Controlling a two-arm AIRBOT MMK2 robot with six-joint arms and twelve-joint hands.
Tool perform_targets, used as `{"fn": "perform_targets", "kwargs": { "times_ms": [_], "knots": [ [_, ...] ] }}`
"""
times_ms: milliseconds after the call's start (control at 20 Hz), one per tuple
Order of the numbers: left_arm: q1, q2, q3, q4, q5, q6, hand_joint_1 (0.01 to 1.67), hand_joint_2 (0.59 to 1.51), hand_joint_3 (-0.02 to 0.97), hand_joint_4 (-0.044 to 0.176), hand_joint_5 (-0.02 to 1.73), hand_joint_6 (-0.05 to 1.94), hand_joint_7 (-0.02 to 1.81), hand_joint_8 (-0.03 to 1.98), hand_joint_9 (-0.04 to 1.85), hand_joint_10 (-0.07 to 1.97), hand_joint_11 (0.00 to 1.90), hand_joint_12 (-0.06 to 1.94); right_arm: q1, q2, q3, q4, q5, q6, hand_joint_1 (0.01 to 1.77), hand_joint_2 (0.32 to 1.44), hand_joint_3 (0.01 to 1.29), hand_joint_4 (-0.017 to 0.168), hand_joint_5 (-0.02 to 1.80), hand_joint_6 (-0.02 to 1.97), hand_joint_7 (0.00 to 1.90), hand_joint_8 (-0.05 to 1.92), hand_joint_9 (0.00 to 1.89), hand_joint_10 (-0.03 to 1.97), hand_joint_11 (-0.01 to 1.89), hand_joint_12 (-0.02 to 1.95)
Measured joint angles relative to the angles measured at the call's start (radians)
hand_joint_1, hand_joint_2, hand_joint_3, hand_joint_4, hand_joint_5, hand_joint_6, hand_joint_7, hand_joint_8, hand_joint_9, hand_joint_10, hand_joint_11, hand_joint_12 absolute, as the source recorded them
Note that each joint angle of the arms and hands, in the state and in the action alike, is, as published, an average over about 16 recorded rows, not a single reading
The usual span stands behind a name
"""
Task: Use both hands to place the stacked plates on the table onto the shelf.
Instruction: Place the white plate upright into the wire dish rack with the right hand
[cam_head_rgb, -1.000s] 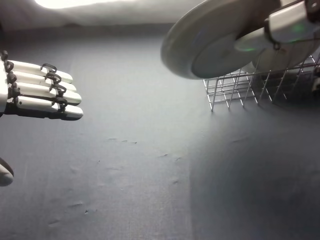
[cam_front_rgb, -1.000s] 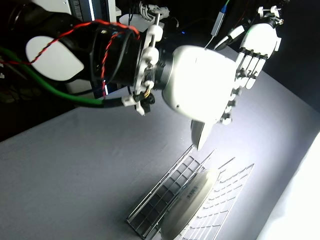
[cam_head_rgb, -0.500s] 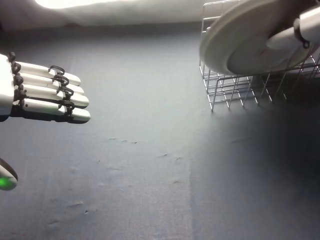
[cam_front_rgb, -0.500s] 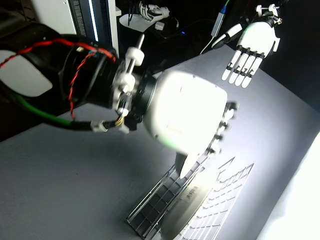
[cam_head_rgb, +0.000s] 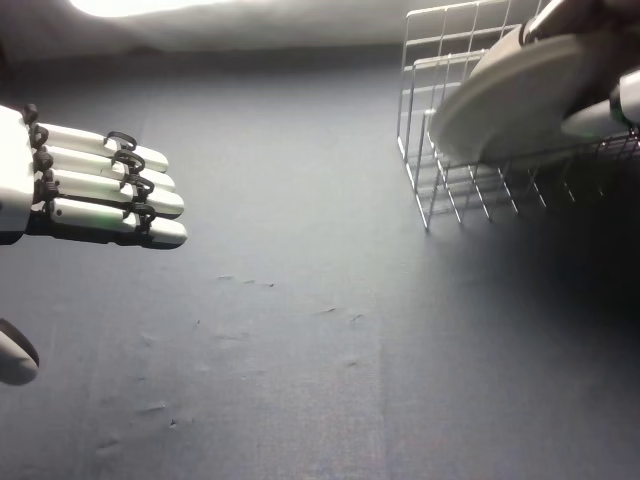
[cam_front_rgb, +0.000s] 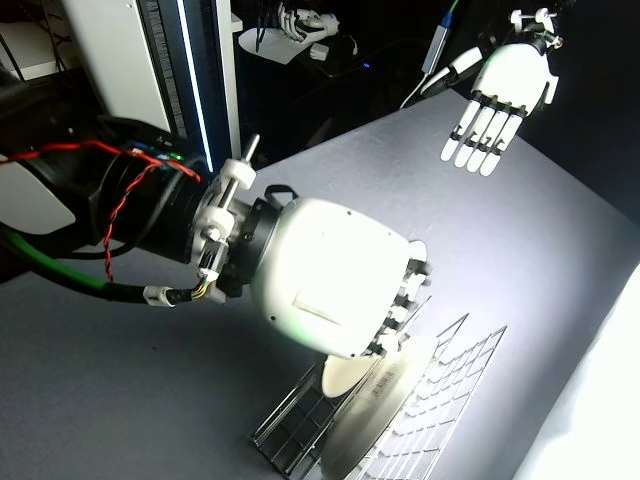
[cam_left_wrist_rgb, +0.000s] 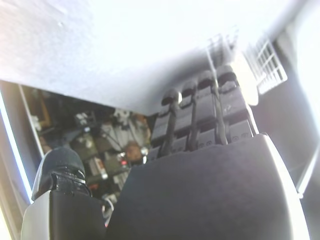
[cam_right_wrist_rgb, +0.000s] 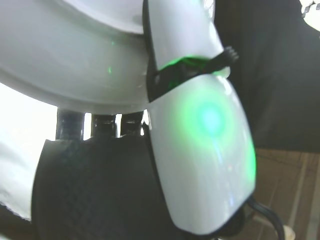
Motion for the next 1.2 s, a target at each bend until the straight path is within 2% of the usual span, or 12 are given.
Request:
{"fn": "perform_targets", "kwargs": {
  "times_ms": [100,200,500,850,1000,1200],
  "knots": [
    [-0.002,0.0,-0.001,0.003,0.0,0.0,0.01,1.03,0.02,0.005,0.05,0.02,0.02,0.0,0.02,0.01,0.01,0.02,-0.023,0.0,0.004,-0.014,0.018,0.0,1.46,0.99,0.01,-0.003,0.93,0.93,1.02,0.77,0.99,0.84,0.8,1.33],
    [-0.003,0.0,-0.003,0.005,-0.001,-0.001,0.01,1.028,0.02,0.005,0.05,0.02,0.02,0.0,0.02,0.01,0.01,0.02,-0.044,0.0,0.007,-0.029,0.034,-0.001,1.43,1.0,0.01,-0.002,0.9,0.93,0.99,0.71,0.96,0.74,0.76,1.28],
    [-0.006,0.0,-0.005,0.01,-0.003,-0.002,0.01,1.027,0.02,0.005,0.05,0.02,0.02,0.0,0.02,0.01,0.01,0.02,-0.073,-0.002,0.014,-0.075,0.058,-0.002,1.32,1.06,0.01,-0.003,0.8,0.66,0.89,0.43,0.86,0.44,0.61,1.14],
    [-0.01,0.0,-0.009,0.015,-0.006,-0.003,0.01,1.027,0.02,0.005,0.05,0.02,0.02,0.0,0.02,0.01,0.01,0.02,-0.041,-0.012,0.013,-0.131,0.061,-0.004,1.16,1.09,0.01,-0.003,0.62,0.24,0.71,0.11,0.69,0.06,0.32,1.13],
    [-0.012,0.0,-0.011,0.017,-0.007,-0.003,0.01,1.027,0.02,0.005,0.05,0.02,0.02,0.0,0.02,0.01,0.01,0.02,-0.017,-0.017,0.01,-0.156,0.061,-0.005,1.11,1.09,0.01,-0.005,0.56,0.06,0.65,0.01,0.62,0.03,0.22,1.14],
    [-0.021,0.001,-0.016,0.021,-0.012,-0.003,0.01,1.027,0.019,0.004,0.05,0.02,0.02,0.0,0.02,0.01,0.02,0.02,0.02,-0.023,0.0,-0.214,0.076,-0.007,1.05,1.07,0.01,-0.004,0.49,0.02,0.56,0.01,0.54,0.02,0.1,1.14]
  ]
}}
